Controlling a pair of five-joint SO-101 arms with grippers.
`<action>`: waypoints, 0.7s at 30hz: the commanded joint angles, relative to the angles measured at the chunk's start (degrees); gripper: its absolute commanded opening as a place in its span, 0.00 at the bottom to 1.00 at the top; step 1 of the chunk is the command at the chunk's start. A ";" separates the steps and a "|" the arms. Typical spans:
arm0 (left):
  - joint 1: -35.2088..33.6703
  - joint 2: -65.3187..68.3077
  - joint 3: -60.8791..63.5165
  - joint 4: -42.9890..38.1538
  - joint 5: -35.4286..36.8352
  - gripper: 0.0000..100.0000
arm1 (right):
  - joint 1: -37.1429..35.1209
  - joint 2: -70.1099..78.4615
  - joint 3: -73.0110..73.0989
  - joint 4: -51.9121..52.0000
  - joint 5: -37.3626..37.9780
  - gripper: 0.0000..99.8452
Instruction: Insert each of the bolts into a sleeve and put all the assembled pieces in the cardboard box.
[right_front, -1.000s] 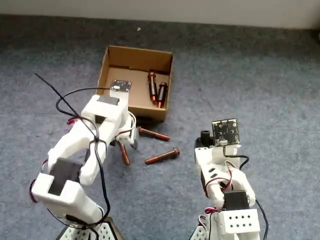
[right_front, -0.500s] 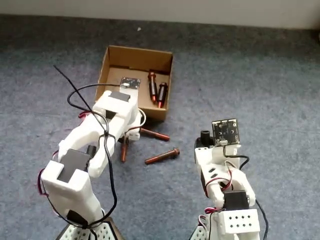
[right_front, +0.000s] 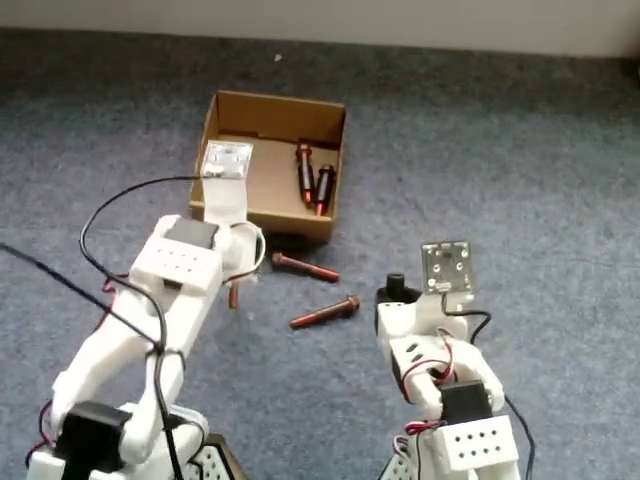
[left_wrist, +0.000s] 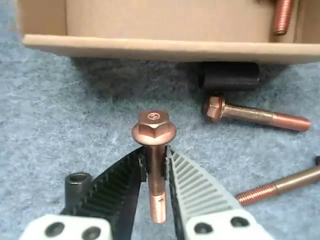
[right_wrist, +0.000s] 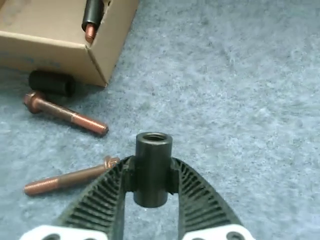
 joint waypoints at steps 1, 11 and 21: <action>0.04 -14.99 6.46 -4.04 -0.53 0.00 | -4.70 -1.10 -1.01 0.13 -6.59 0.01; 0.22 -37.49 18.07 -5.19 -0.62 0.00 | -16.40 -1.10 -0.40 -5.76 -19.52 0.01; 0.31 -60.88 25.54 -5.19 -0.35 0.01 | -25.71 -1.10 -0.31 -7.87 -20.13 0.01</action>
